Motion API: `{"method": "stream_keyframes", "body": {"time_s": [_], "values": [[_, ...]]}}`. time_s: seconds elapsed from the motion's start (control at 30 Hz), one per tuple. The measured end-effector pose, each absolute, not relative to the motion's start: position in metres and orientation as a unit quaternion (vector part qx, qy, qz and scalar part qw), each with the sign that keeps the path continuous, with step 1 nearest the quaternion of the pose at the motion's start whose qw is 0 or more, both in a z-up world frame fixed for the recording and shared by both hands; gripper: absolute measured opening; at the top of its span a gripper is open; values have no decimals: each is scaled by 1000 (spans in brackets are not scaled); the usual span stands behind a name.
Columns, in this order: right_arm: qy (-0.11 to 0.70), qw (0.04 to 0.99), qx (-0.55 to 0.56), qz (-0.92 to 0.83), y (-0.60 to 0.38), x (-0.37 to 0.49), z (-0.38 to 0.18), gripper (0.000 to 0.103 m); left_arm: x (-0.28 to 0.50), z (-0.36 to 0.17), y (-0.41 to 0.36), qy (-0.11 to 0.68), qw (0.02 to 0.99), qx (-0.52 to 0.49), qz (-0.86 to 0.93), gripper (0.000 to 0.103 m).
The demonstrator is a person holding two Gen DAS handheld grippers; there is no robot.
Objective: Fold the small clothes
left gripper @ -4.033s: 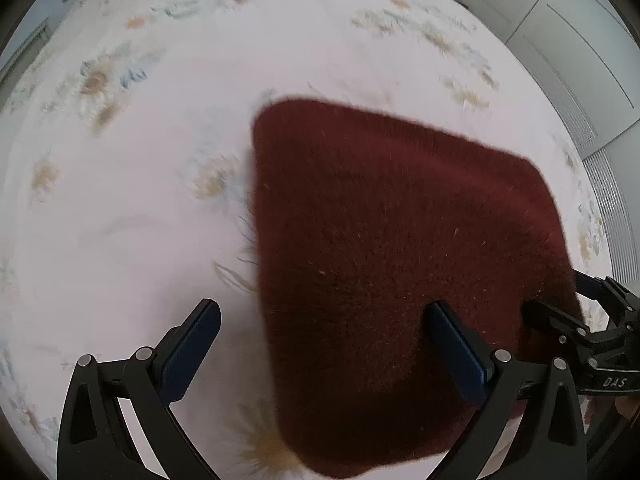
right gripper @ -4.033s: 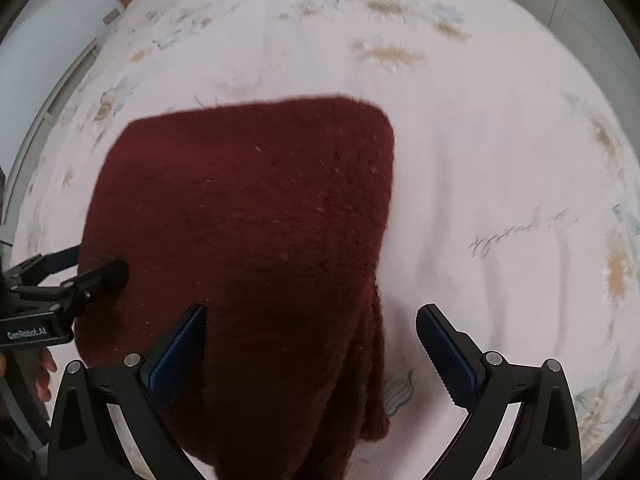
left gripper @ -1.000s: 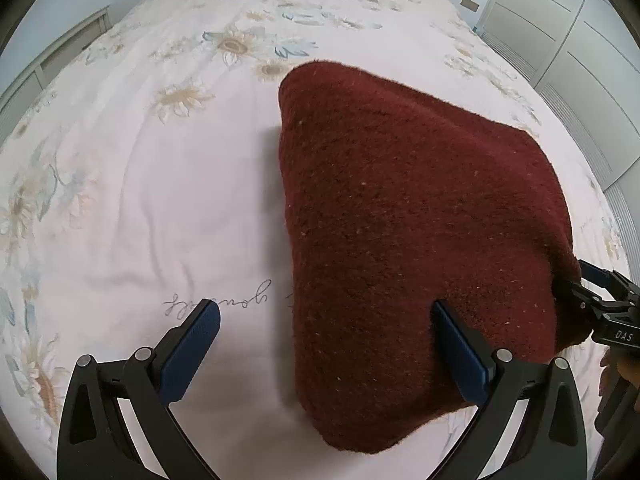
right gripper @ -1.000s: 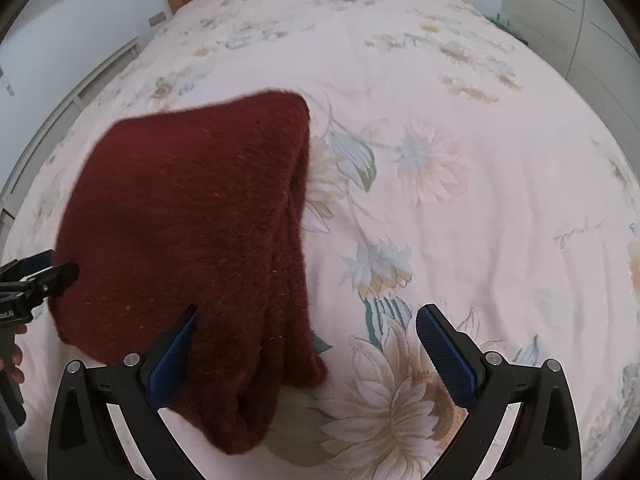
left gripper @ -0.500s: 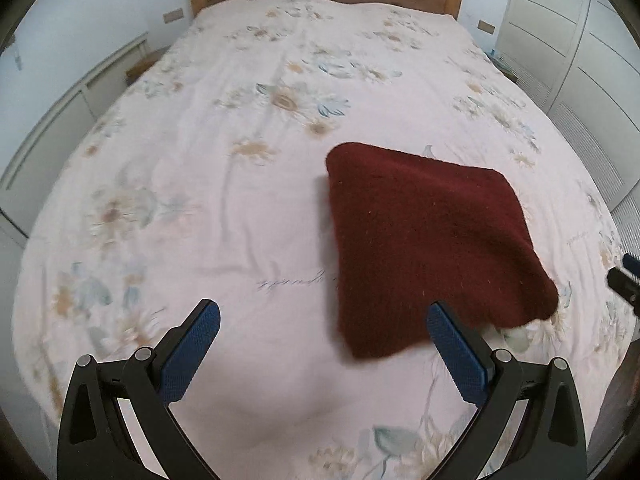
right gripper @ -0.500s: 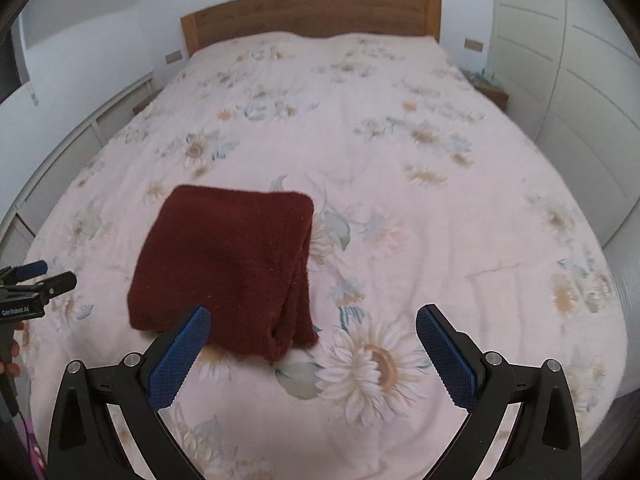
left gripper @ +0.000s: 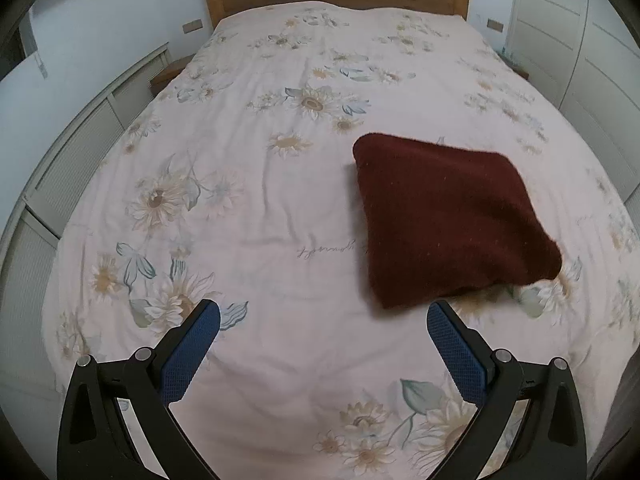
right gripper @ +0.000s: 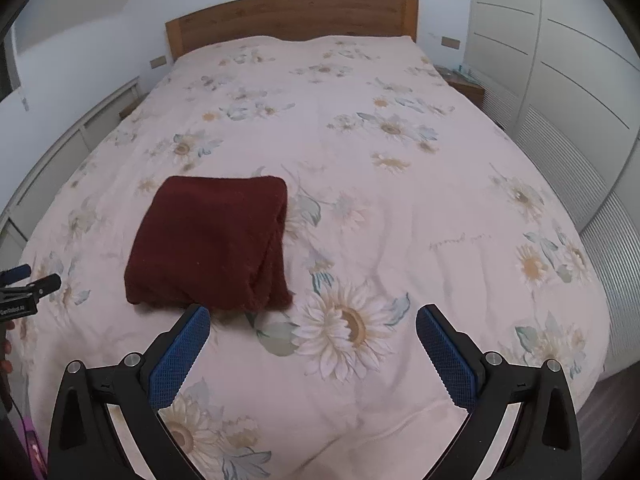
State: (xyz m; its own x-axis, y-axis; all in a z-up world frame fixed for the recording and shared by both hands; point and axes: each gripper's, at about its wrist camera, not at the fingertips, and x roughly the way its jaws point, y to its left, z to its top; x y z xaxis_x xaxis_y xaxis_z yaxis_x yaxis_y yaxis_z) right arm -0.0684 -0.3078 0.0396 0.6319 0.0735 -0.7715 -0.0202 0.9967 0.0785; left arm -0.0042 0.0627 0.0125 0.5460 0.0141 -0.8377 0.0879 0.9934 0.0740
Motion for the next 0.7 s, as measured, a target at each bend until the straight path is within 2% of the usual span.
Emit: {"method": "stream_keyframes", "body": {"time_s": [0.7], "values": [[433, 901, 18, 16, -309, -77, 41, 103, -8, 8, 74, 481, 876, 39, -14, 102]]}}
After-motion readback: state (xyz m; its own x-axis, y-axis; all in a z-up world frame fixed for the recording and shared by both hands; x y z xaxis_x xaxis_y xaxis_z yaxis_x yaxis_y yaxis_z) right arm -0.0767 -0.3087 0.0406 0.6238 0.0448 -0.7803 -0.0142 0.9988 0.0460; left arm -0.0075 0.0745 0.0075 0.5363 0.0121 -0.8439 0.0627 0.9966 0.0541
